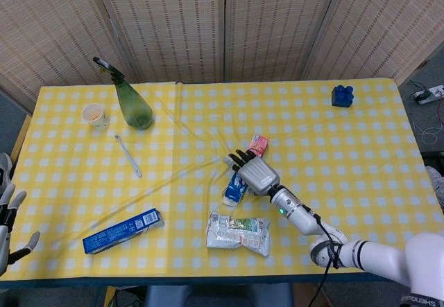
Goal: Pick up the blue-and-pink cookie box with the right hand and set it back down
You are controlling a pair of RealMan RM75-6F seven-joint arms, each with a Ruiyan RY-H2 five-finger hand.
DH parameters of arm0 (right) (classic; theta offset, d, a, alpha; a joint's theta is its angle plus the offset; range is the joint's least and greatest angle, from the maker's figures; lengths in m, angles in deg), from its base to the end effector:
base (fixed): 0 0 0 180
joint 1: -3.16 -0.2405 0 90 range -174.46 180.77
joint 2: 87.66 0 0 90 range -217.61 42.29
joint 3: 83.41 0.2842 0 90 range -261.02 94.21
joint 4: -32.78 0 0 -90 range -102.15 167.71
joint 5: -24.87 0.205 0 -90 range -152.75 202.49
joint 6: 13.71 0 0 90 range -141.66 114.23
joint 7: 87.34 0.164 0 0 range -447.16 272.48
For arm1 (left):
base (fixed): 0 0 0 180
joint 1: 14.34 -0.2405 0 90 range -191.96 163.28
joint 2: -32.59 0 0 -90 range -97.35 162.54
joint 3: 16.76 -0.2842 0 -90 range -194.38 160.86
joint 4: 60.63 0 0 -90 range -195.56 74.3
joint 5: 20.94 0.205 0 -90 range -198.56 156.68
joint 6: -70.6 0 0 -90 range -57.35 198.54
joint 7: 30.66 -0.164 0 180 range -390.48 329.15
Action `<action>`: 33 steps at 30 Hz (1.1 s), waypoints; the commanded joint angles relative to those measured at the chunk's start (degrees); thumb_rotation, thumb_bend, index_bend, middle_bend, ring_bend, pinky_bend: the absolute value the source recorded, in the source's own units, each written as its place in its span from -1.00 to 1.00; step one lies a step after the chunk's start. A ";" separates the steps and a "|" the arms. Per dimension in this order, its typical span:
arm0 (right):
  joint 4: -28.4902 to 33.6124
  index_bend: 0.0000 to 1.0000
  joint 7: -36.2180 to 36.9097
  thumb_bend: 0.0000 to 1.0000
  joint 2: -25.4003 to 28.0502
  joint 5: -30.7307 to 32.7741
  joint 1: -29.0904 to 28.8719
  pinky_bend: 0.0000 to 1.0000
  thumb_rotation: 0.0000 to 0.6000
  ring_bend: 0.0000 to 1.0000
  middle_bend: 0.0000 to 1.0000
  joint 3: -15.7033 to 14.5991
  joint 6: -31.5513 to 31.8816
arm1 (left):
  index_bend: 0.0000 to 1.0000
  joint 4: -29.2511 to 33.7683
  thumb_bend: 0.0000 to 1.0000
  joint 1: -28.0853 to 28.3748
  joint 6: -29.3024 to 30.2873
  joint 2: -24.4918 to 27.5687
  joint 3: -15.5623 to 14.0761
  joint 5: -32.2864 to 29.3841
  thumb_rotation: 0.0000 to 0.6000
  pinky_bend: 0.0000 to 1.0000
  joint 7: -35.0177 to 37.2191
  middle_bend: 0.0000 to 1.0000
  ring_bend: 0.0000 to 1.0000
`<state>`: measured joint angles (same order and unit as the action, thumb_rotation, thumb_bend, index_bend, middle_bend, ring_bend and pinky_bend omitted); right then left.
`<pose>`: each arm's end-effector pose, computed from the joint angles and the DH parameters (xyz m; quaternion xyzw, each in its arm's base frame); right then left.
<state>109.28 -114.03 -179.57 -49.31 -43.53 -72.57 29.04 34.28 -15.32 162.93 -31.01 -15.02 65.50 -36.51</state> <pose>-0.1418 -0.3886 -0.0560 0.8484 -0.2321 0.2962 0.3722 -0.3373 0.1638 0.1906 -0.5684 -0.3648 -0.3690 0.6385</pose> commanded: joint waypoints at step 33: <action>-13.54 -0.78 -12.29 -0.65 -4.04 28.12 -13.37 -0.73 1.00 -0.92 -0.82 0.55 -7.11 | -0.76 -2.14 -0.41 0.17 -2.10 -1.27 0.35 -1.93 1.00 -0.97 0.47 -0.98 -0.88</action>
<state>96.35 -125.74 -183.38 -22.13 -56.25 -71.42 22.48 32.13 -15.15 160.82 -32.29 -14.67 63.54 -36.04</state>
